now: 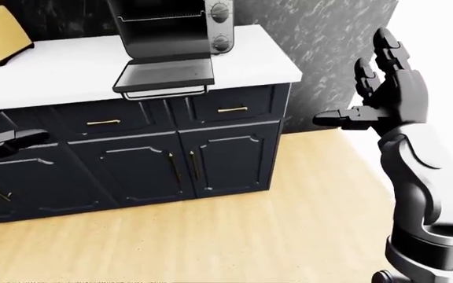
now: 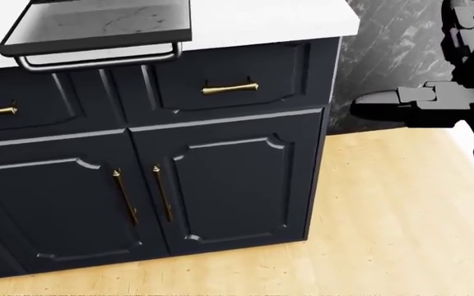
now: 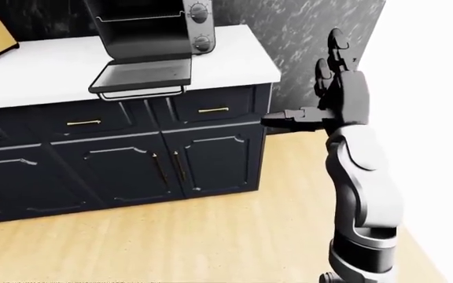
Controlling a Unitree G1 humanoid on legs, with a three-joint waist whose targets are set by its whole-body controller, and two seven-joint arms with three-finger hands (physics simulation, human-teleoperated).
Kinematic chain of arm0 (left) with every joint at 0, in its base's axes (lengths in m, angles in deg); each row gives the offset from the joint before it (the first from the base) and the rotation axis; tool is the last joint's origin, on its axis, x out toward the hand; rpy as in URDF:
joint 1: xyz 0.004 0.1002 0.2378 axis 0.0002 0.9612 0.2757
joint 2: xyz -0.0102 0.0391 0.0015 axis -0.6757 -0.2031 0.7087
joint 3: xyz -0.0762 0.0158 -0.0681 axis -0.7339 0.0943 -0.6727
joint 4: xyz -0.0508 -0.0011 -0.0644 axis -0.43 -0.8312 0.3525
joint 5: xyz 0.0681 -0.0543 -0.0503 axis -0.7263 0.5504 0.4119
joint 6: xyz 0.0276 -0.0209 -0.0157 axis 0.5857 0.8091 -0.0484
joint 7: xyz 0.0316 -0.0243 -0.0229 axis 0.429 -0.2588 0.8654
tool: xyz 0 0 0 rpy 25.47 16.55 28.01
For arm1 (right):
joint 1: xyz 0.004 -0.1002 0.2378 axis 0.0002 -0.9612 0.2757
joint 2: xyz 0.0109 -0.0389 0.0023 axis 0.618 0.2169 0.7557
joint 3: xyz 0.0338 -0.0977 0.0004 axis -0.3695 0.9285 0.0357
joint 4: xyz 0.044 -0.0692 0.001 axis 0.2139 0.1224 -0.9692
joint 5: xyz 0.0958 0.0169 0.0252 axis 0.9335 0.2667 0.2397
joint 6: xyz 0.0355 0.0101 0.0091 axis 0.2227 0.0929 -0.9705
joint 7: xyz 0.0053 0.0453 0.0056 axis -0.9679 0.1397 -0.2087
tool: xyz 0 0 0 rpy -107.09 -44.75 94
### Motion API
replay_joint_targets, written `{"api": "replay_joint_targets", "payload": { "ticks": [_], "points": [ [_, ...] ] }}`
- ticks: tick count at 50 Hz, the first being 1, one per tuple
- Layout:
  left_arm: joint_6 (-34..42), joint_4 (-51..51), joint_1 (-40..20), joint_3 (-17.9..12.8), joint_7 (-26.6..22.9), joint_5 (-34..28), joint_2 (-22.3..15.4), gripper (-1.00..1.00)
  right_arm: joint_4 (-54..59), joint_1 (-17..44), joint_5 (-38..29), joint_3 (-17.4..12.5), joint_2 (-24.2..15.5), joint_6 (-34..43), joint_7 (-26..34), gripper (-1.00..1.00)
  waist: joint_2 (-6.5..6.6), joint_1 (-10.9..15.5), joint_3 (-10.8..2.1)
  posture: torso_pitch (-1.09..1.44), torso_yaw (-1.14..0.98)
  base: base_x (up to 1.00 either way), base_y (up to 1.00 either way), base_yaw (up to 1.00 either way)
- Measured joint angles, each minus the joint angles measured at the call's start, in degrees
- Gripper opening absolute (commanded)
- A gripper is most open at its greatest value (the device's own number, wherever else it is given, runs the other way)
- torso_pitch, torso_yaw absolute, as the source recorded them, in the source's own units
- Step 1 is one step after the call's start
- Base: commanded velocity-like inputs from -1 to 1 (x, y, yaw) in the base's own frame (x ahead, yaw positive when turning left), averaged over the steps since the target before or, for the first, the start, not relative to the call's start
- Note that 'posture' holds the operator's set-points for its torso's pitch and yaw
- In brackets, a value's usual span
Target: Close the toaster oven door.
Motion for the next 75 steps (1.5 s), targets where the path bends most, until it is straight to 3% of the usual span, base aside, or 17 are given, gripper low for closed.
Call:
{"api": "replay_joint_targets", "payload": {
  "ticks": [3,7,19,21,25,29,35,39,50,53,55,59,64,68,70,73,75],
  "points": [
    [-0.7,0.5,-0.1,-0.2,0.0,-0.2,-0.2,1.00,-0.1,0.3,0.1,0.0,-0.1,-0.4,0.1,1.00,3.55,-0.3,-0.12,0.00,0.00,0.05,0.19,0.00],
    [-0.7,-0.5,0.5,-0.9,0.2,-0.5,0.1,1.00,0.2,-0.3,0.5,1.6,0.8,0.0,0.6,1.00,3.29,0.7,0.46,0.00,0.00,0.05,0.18,0.00],
    [-0.5,0.0,0.1,-0.7,0.2,-0.6,-0.2,1.00,-0.5,0.4,0.3,0.9,0.2,-0.5,0.7,1.00,-3.58,0.7,-0.38,0.00,0.00,0.05,0.11,0.00],
    [-0.5,0.3,0.3,-0.1,0.0,-0.5,0.5,1.00,-0.3,0.0,0.2,0.4,0.1,-0.4,0.6,1.00,-1.94,0.2,0.08,0.00,0.00,0.05,0.03,0.00],
    [-0.2,0.3,0.2,0.3,-0.3,-0.4,0.2,1.00,0.2,0.0,-0.1,-0.2,-0.1,0.4,0.2,1.00,-1.34,0.0,0.53,0.00,0.00,0.04,0.02,0.00],
    [-0.2,0.5,-0.3,0.3,-0.2,-0.4,0.0,1.00,-0.2,0.5,0.0,0.0,-0.1,0.3,0.1,1.00,2.50,-0.1,0.55,0.00,0.00,0.05,0.03,0.00],
    [-0.1,0.0,0.2,-1.0,0.3,-0.6,-0.3,1.00,-0.1,0.5,0.7,1.4,0.3,0.5,0.8,1.00,1.45,0.9,0.44,0.00,0.00,0.05,0.02,0.00],
    [-0.2,0.5,0.0,-1.0,0.3,-0.6,-0.5,1.00,-0.2,0.7,0.5,1.0,0.1,0.0,0.8,1.00,-2.07,1.0,0.49,0.00,0.00,0.05,0.01,0.00],
    [0.2,0.7,0.0,0.2,-0.4,-0.2,0.1,1.00,0.2,0.0,-0.1,0.1,-0.1,0.8,0.3,1.00,1.48,0.1,-0.03,0.00,0.00,0.05,0.03,0.00],
    [-0.1,0.8,-0.2,-0.4,-0.2,-0.2,-0.4,1.00,-0.6,0.7,-0.1,0.2,-0.2,0.7,0.4,1.00,3.34,0.1,0.01,0.00,0.00,0.05,0.08,0.00],
    [-0.3,0.6,0.0,-1.1,0.1,-0.3,-0.5,1.00,-1.0,0.6,0.2,0.9,0.2,0.5,0.6,1.00,2.54,0.6,0.24,0.00,0.00,0.05,0.09,0.00],
    [0.1,0.1,0.2,-1.2,0.4,-0.4,-0.5,1.00,-0.7,0.6,0.6,1.3,0.2,0.7,1.0,1.00,2.36,0.6,-0.05,0.00,0.00,0.05,0.11,0.00],
    [-0.2,0.6,0.0,-0.9,0.2,-0.3,-0.6,1.00,-0.9,0.9,0.3,0.8,0.0,0.5,0.9,1.00,-0.30,0.7,0.21,0.00,0.00,0.05,0.12,0.00],
    [0.0,0.5,-0.2,-0.9,0.2,-0.3,-0.6,1.00,-0.7,1.2,0.3,0.9,-0.1,0.4,1.0,1.00,-3.29,1.0,-0.14,0.00,0.00,0.04,0.14,0.00],
    [0.2,0.6,0.0,-0.1,0.1,-0.2,0.0,1.00,-0.4,0.9,0.2,0.3,-0.3,0.5,0.8,1.00,-1.79,0.4,0.23,0.00,0.00,0.05,0.14,0.00],
    [0.7,0.6,0.0,0.4,-0.3,0.1,-0.1,1.00,0.5,0.5,-0.1,-0.1,-0.3,1.2,0.3,1.00,-2.26,-0.1,-0.07,0.00,0.00,0.05,0.14,0.00],
    [0.7,0.6,-0.2,0.1,-0.3,0.1,-0.3,1.00,0.3,0.9,-0.2,0.1,-0.4,1.4,0.3,1.00,-1.73,0.0,-0.27,0.00,0.00,0.05,0.13,0.00]
  ]
}}
